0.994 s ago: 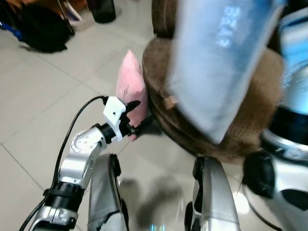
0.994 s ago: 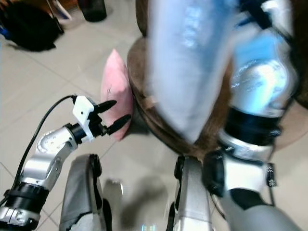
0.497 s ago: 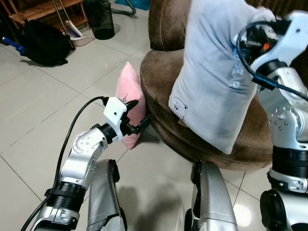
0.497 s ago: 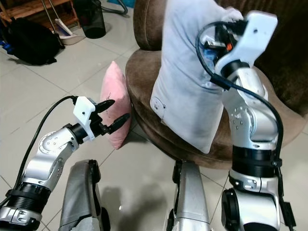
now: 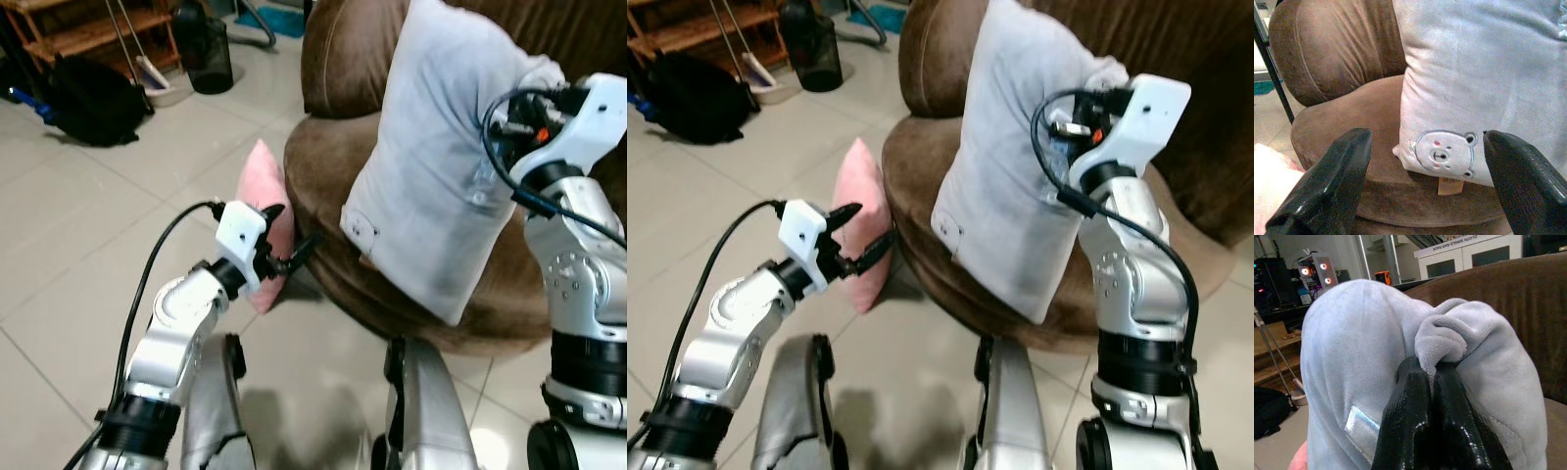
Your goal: Move the pillow to the sofa from floor
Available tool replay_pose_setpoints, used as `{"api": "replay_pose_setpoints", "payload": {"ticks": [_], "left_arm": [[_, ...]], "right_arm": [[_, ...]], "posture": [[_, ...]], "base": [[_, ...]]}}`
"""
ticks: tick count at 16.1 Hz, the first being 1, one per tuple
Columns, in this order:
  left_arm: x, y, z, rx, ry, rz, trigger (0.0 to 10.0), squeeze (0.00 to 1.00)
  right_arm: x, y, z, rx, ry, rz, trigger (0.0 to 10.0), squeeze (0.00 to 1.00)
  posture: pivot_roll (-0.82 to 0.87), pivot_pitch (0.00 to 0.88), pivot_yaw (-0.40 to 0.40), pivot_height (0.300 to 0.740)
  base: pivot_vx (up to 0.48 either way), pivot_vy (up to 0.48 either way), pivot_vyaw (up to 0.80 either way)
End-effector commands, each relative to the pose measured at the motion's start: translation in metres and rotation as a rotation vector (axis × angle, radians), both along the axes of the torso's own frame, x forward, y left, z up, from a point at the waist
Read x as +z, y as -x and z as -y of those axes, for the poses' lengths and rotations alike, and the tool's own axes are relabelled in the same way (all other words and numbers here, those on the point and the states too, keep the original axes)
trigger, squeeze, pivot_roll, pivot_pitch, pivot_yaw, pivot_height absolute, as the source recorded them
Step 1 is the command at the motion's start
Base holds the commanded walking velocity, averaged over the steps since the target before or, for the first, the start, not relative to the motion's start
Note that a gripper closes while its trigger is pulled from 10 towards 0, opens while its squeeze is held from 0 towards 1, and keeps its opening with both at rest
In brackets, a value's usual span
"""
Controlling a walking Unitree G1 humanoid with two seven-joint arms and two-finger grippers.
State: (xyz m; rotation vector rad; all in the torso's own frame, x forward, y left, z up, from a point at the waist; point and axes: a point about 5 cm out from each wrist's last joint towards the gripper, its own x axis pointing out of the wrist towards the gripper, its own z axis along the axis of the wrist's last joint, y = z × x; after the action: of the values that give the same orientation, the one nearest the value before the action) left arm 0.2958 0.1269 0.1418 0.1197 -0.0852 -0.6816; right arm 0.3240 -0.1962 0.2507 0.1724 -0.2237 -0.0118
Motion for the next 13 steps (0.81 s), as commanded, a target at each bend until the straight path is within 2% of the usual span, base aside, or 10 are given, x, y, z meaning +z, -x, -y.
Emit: {"api": "replay_pose_setpoints", "payload": {"ticks": [1, 9, 13], "left_arm": [[0.004, 0.002, 0.0, 0.006, -0.017, 0.007, 10.0, 0.0], [0.004, 0.004, -0.001, 0.02, -0.056, -0.01, 10.0, 0.0], [0.006, 0.006, 0.001, 0.037, -0.049, 0.003, 10.0, 0.0]], "right_arm": [[-0.011, -0.001, -0.007, 0.017, 0.005, -0.057, 10.0, 0.0], [-0.013, 0.003, -0.014, 0.019, -0.01, -0.057, 10.0, 0.0], [-0.023, 0.012, -0.017, 0.009, -0.039, -0.075, 10.0, 0.0]], "posture": [[0.0, 0.052, -0.004, 0.54], [-0.01, 0.043, 0.005, 0.61], [-0.02, 0.049, 0.011, 0.65]], "base": [[0.0, 0.0, 0.0], [0.0, 0.0, 0.0], [0.0, 0.0, 0.0]]}}
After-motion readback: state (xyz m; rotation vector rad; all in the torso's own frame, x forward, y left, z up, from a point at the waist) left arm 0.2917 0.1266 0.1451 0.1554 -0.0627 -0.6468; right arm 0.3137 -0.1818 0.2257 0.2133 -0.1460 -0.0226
